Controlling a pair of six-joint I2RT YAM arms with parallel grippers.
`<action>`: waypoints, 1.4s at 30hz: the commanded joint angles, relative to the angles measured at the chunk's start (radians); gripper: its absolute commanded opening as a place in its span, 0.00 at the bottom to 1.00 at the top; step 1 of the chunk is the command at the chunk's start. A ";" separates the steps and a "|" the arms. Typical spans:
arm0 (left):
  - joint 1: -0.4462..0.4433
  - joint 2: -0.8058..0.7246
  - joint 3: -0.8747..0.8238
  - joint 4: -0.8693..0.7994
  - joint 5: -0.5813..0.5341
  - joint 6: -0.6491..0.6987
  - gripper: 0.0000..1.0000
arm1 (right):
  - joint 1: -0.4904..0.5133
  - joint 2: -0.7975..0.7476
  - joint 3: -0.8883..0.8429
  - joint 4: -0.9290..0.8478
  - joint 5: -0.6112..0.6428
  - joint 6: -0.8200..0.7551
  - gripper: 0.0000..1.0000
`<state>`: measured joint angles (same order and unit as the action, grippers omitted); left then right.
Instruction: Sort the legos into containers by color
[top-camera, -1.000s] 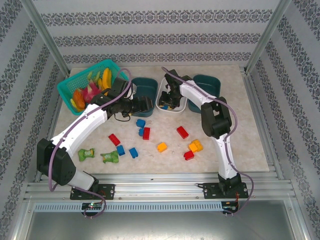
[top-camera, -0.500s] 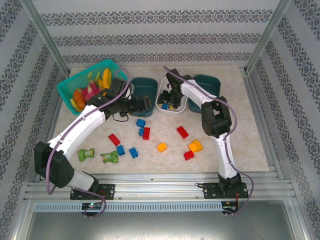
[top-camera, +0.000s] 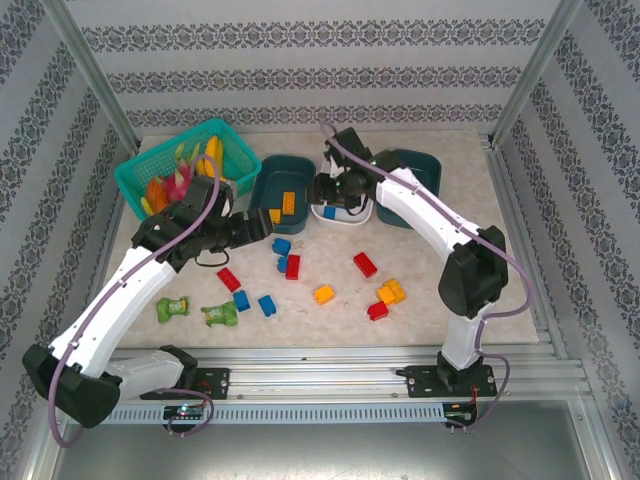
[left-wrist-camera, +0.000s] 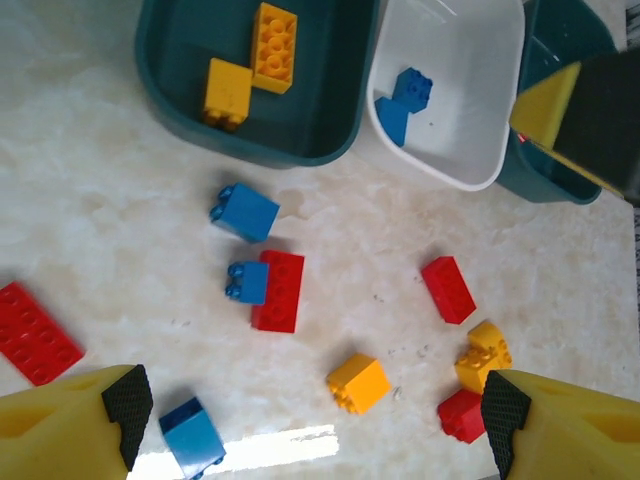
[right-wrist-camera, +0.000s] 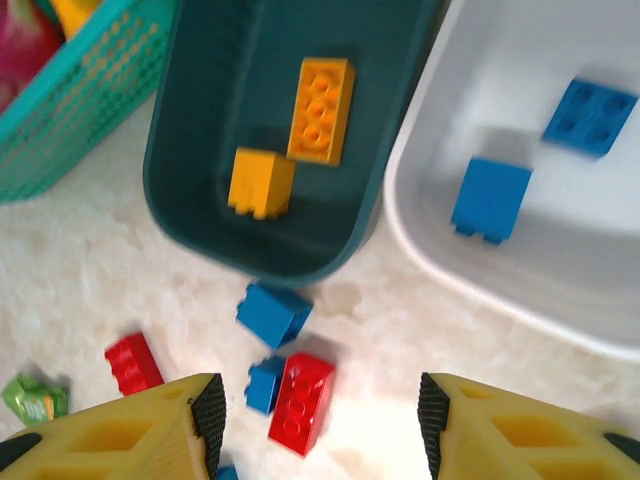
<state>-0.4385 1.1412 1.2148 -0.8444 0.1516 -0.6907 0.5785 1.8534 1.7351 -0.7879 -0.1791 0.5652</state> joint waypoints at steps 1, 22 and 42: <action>-0.009 -0.061 -0.031 -0.093 -0.029 -0.022 0.87 | 0.052 -0.069 -0.085 0.029 0.069 -0.024 0.56; -0.010 -0.475 -0.176 -0.493 -0.283 -0.303 0.78 | 0.506 0.160 -0.010 0.122 0.179 -0.127 0.68; -0.010 -0.643 -0.179 -0.585 -0.225 -0.236 0.78 | 0.566 0.715 0.571 -0.071 0.325 -0.108 0.66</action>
<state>-0.4385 0.5056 1.0122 -1.3792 -0.0795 -0.9638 1.1412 2.5362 2.2467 -0.8104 0.0940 0.4488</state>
